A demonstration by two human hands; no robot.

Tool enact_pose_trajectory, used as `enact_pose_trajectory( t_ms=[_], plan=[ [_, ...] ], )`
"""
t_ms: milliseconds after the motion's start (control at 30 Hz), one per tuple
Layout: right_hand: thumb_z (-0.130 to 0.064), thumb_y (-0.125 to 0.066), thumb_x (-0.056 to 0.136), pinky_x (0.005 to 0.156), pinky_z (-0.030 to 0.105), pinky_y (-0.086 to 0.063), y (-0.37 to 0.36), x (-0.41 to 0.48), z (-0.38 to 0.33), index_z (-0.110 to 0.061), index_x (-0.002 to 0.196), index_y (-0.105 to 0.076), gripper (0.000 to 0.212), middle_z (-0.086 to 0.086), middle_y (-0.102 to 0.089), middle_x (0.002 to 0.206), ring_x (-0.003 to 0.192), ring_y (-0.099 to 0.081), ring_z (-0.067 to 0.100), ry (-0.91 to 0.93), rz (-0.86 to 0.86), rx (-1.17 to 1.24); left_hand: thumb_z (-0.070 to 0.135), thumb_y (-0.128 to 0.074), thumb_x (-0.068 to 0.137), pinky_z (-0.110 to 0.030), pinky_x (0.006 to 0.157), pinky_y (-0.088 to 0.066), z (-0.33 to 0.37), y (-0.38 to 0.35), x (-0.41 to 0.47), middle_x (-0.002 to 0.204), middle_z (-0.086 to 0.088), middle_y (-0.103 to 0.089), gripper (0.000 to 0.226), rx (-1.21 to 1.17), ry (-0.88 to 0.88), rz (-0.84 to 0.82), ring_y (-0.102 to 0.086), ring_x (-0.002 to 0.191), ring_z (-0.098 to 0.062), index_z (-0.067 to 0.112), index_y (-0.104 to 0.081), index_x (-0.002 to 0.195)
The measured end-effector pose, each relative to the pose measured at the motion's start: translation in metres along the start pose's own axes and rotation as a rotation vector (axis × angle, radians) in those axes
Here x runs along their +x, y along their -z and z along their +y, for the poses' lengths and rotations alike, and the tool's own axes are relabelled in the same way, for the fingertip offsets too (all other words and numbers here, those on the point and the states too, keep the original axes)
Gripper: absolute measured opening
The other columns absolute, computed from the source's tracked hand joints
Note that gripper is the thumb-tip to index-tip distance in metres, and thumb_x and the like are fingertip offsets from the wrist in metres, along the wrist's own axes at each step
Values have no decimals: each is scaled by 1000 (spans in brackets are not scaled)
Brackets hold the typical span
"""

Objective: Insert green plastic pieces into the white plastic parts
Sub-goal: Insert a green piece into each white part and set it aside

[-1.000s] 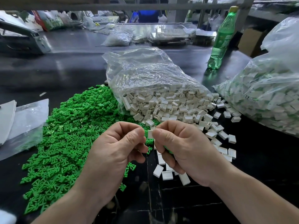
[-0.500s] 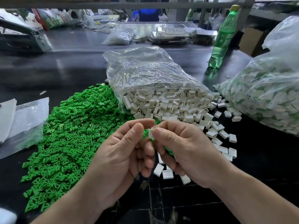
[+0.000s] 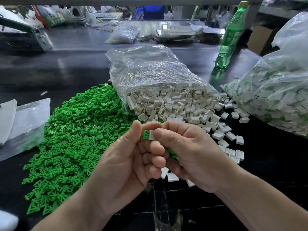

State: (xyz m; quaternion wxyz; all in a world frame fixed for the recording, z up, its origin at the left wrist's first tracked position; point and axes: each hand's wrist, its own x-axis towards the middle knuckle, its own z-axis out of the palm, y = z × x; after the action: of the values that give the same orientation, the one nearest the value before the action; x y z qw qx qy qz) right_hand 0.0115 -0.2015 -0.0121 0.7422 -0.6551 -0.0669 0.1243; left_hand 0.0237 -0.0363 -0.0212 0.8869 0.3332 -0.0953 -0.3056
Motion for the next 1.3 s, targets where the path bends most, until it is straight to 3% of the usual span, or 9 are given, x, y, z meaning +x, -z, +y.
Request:
enact_pose_trajectory(
  t_ms=[167, 500, 600, 733, 800, 933, 1067, 1167, 1300],
  plan=[
    [-36, -63, 89, 33, 17, -31, 1, -1, 0, 0, 90, -60, 36, 4, -57, 63, 41, -45, 12, 11, -8, -38, 21, -90, 66, -24, 42, -54, 1, 0, 0, 64, -11, -68, 37, 41, 7, 14, -67, 49, -19, 11, -74, 97],
    [-37, -64, 90, 33, 17, -32, 0, -2, 0, -6, 87, -63, 31, 9, -59, 69, 42, -46, 13, 27, -36, -59, 22, -91, 64, -24, 40, -52, 2, 0, 1, 59, -10, -67, 33, 61, 0, 23, -65, 44, -19, 14, -74, 91],
    [-38, -63, 91, 33, 16, -32, 0, -2, 1, -10, 91, -65, 28, 4, -60, 65, 41, -47, 11, 9, -21, -36, 22, -89, 67, -25, 41, -54, 0, -1, 1, 61, -11, -67, 35, 54, -6, 25, -66, 47, -20, 12, -73, 96],
    [-36, -60, 93, 33, 15, -31, 0, -1, -2, -25, 79, -69, 20, -4, -60, 58, 40, -51, 8, 16, -20, 77, 18, -75, 84, -29, 48, -57, 0, -4, 3, 72, -16, -68, 25, 88, -73, -12, -69, 57, -24, 10, -69, 107],
    [-35, -60, 93, 32, 14, -30, 1, 0, -4, -27, 72, -68, 23, -1, -59, 54, 37, -50, 8, 25, -8, 108, 15, -67, 86, -30, 47, -55, 3, -4, 3, 74, -19, -68, 17, 184, -123, 6, -69, 57, -27, 13, -69, 103],
    [-30, -55, 95, 33, 15, -27, -1, 0, -5, -13, 70, -59, 31, 7, -57, 57, 37, -44, 12, 42, -58, 94, 20, -64, 89, -33, 51, -54, 7, 3, -1, 74, -19, -68, 15, 576, -285, 35, -68, 60, -32, 15, -66, 104],
    [-30, -58, 88, 35, 15, -25, 0, 0, -3, -10, 75, -56, 24, 6, -54, 61, 37, -40, 12, -24, -38, 131, 28, -60, 90, -26, 55, -55, 8, 9, -6, 78, -5, -71, 16, 1058, -528, 144, -69, 64, -19, 27, -68, 104],
    [-29, -57, 88, 35, 14, -26, 0, -1, -4, -13, 71, -55, 23, -2, -52, 54, 34, -39, 10, -53, -37, 147, 34, -64, 87, -23, 56, -56, 9, 8, -8, 81, 1, -72, 15, 1155, -598, 192, -70, 68, -15, 34, -68, 101],
    [-25, -57, 82, 34, 13, -25, 2, 1, -3, -14, 69, -54, 18, 0, -53, 54, 33, -40, 10, -96, -51, 237, 36, -67, 82, -29, 54, -57, 6, 5, -7, 78, 2, -71, 13, 1202, -608, 229, -68, 63, -15, 36, -68, 95]
  ],
)
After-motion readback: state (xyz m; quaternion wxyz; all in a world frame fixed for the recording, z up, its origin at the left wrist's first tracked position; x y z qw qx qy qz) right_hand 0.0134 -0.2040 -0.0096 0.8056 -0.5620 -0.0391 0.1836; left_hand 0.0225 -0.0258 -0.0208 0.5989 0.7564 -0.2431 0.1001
